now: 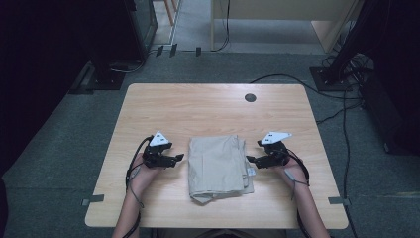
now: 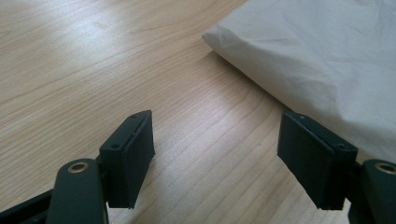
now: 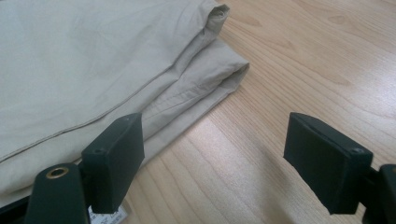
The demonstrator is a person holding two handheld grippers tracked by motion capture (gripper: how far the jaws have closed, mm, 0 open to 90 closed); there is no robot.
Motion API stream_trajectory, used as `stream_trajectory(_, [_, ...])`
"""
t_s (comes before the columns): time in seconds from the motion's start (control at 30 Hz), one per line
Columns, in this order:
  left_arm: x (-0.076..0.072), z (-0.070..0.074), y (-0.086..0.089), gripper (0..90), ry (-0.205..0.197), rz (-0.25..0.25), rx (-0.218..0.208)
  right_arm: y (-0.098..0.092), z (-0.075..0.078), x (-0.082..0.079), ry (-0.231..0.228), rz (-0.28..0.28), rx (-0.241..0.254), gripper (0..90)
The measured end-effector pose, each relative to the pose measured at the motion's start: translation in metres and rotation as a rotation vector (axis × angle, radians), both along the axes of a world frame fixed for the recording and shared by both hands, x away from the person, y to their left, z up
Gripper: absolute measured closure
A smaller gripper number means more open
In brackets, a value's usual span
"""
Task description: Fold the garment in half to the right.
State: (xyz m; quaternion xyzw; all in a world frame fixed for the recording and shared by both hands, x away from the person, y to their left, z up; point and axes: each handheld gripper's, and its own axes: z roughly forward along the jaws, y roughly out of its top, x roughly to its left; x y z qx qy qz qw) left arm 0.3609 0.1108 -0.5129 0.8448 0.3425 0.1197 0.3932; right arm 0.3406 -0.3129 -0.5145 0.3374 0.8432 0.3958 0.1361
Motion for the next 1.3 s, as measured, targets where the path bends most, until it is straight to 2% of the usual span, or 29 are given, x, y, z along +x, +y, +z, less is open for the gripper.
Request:
stream_trajectory(0.13, [0.000, -0.001, 0.001, 27.5, -0.006, 0.005, 0.024, -0.002, 0.000, 0.000, -0.004, -0.002, -0.006, 19.7])
stream_trajectory(0.77, [0.002, 0.000, 0.014, 27.5, -0.005, 0.040, 0.025, -0.012, -0.001, 0.000, 0.001, -0.018, -0.031, 19.5])
stream_trajectory(1.3, [0.004, -0.003, 0.022, 27.5, 0.001, 0.058, 0.034, -0.024, -0.002, 0.001, 0.000, -0.041, -0.031, 19.3])
